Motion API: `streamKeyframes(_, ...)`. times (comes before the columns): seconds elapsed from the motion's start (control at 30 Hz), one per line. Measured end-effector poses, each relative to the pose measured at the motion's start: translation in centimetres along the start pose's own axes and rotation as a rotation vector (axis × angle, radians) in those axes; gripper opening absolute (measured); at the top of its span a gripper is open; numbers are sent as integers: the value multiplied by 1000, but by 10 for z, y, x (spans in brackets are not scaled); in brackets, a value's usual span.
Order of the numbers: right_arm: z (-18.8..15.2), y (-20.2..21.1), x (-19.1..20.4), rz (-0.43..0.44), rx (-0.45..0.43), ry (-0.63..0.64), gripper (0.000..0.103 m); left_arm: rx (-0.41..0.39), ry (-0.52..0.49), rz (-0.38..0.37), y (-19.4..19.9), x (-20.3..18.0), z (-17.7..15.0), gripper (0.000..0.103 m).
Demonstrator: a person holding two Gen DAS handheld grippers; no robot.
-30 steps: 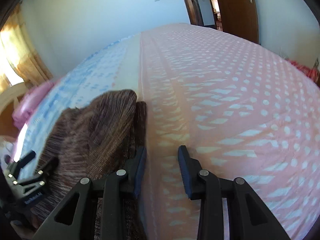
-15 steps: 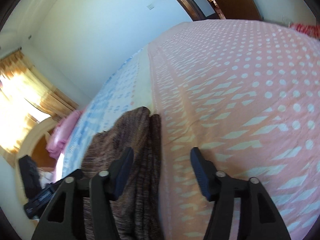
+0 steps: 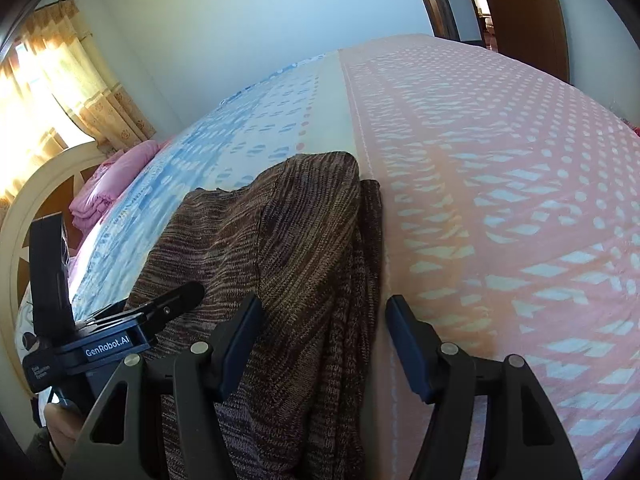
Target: Fold small clothes
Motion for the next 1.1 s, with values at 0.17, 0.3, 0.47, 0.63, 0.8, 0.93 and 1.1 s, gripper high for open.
streamKeyframes(0.17, 14, -11, 2, -22, 68, -21, 65, -8, -6, 3, 0, 1, -1, 103)
streamKeyframes(0.3, 21, -26, 15, -65, 118, 67, 65, -9, -8, 5, 0, -1, -1, 103)
streamKeyframes(0.47, 9, -31, 25, -82, 47, 133, 50, -10, -12, 10, -1, -1, 1, 103)
streamKeyframes(0.63, 9, -27, 19, -55, 31, 112, 43, -11, -14, 13, -1, -1, 1, 103)
streamKeyframes(0.8, 9, -22, 8, -14, 22, 61, 44, -11, -15, 13, -1, 0, 1, 103)
streamKeyframes(0.93, 10, -23, 5, 2, 22, 37, 45, -11, -16, 16, -1, -1, 2, 103)
streamKeyframes(1.1, 9, -26, 15, -44, 25, 88, 39, -19, -23, 8, -1, -2, 2, 99)
Point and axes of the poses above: each gripper's, at about its wrist camera, not at the fingertips, and y roughly against the way its jaws point, x to its left, z to its top, the point moved 2 cm from there along -y, roughly the way its jaws point, and after that the axes turned 9 degrees about z, right-handed, at the moved point
